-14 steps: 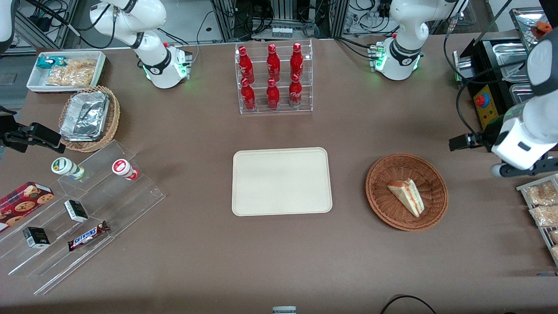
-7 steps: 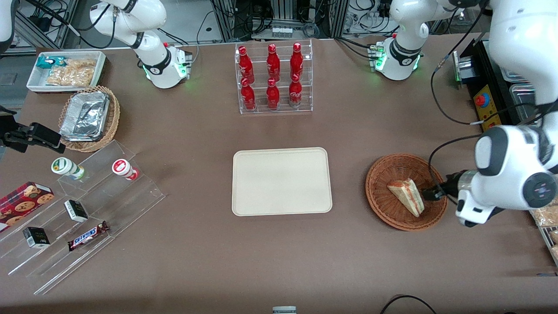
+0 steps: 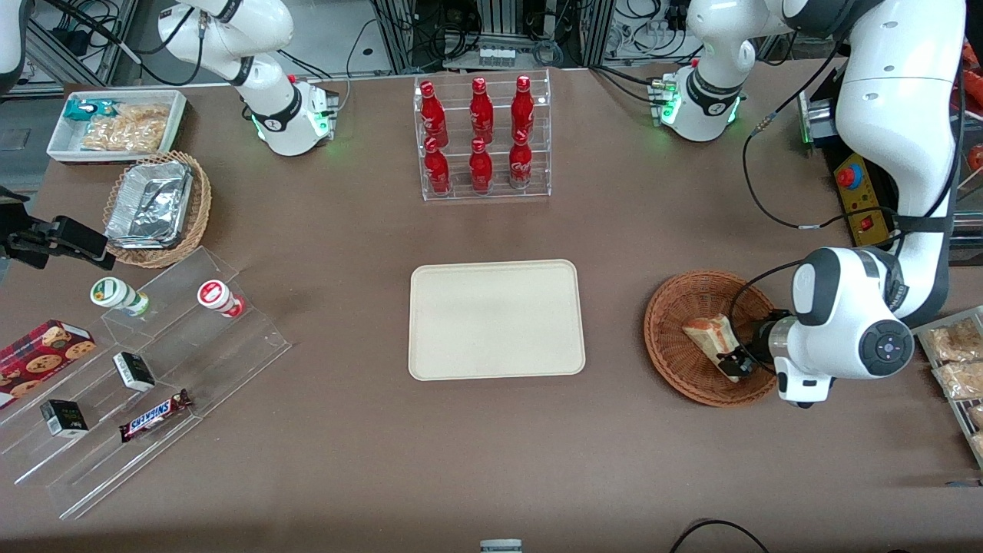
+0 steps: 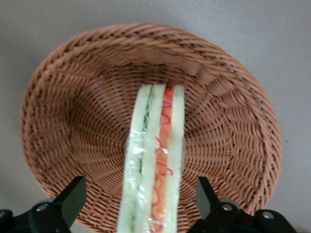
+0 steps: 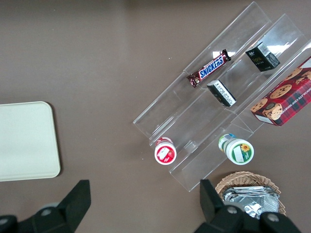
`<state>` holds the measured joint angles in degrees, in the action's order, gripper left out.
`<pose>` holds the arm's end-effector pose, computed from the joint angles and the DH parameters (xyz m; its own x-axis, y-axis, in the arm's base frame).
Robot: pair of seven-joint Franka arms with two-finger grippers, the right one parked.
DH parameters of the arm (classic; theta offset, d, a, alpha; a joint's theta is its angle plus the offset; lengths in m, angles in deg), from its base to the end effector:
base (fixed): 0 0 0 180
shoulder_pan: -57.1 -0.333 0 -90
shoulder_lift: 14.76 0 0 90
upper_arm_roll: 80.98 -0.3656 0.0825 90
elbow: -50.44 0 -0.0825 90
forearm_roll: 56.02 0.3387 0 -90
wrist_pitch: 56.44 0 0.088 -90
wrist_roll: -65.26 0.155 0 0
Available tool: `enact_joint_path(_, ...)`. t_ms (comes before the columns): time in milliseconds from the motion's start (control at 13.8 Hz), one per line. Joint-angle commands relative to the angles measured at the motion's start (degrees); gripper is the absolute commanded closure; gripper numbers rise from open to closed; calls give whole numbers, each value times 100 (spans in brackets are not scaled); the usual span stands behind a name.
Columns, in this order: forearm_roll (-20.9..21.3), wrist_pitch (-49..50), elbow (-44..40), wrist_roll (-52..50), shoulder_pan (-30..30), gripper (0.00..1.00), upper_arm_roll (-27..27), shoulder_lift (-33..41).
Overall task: Place sandwich from basket to tray
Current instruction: 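Close the left gripper on the wrapped sandwich wedge, then lift the sandwich and carry it with the left gripper over the cream tray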
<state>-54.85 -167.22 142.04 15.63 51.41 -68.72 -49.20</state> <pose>0.6397 -0.0529 0.2895 0.6909 0.6816 -0.2410 0.6748 -0.7276 -0.1236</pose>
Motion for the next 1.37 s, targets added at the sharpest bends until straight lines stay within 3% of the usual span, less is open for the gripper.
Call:
enact_joint_path(0,-37,-181,68,-309,191,0,-22,-141)
enact_joint_path(72,-37,-181,68,-327,217,17,-22,-220)
enact_joint_path(145,-28,-147,68,-310,191,45,-31,-221)
enact_joint_path(217,-28,-120,68,-249,156,63,-31,-204)
enact_joint_path(289,-11,-111,68,-205,156,80,-31,-195)
enact_joint_path(361,24,-111,42,-178,165,86,-39,-169)
enact_joint_path(795,208,12,-151,147,551,90,4,323)
enact_joint_path(940,393,12,-405,139,1041,90,136,341)
enact_joint_path(1301,315,-67,-1108,77,2623,89,171,-70)
